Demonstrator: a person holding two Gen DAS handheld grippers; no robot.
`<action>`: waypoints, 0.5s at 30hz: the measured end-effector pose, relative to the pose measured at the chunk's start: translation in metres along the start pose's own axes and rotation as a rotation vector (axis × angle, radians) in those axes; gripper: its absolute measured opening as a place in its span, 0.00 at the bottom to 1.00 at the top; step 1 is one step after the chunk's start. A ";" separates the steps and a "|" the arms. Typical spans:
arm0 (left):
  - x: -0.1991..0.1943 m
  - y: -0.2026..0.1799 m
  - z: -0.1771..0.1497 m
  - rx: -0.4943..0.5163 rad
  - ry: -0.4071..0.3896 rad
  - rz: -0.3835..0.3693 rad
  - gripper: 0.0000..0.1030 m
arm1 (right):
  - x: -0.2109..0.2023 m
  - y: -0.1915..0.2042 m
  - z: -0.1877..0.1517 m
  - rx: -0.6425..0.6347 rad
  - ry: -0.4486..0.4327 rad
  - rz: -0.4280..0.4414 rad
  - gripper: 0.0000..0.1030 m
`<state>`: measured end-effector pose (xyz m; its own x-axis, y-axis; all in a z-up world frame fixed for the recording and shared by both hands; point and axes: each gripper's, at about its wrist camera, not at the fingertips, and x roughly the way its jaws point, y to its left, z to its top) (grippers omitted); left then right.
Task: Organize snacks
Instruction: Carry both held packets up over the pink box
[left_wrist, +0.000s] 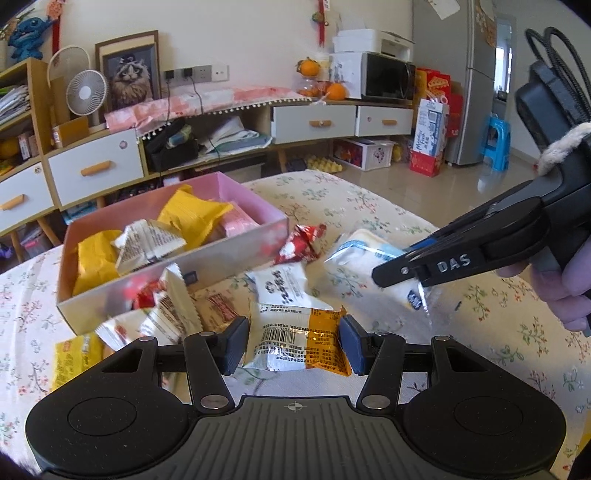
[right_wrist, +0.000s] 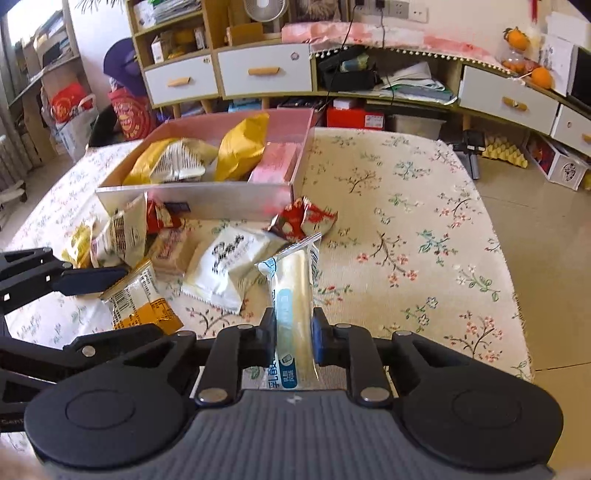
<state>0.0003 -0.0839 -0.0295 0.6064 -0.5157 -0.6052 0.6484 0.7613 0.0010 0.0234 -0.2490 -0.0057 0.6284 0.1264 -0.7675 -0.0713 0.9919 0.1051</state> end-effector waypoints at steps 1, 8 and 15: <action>-0.001 0.003 0.002 -0.006 0.000 0.005 0.50 | -0.002 0.000 0.002 0.005 -0.005 0.001 0.16; 0.000 0.025 0.016 -0.045 0.025 0.033 0.50 | -0.001 0.004 0.024 0.041 -0.036 0.019 0.16; 0.007 0.061 0.034 -0.071 0.063 0.095 0.50 | 0.013 0.012 0.057 0.132 -0.060 0.071 0.16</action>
<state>0.0599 -0.0547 -0.0071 0.6321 -0.4161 -0.6537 0.5537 0.8327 0.0054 0.0743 -0.2357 0.0216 0.6706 0.1918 -0.7166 -0.0178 0.9699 0.2430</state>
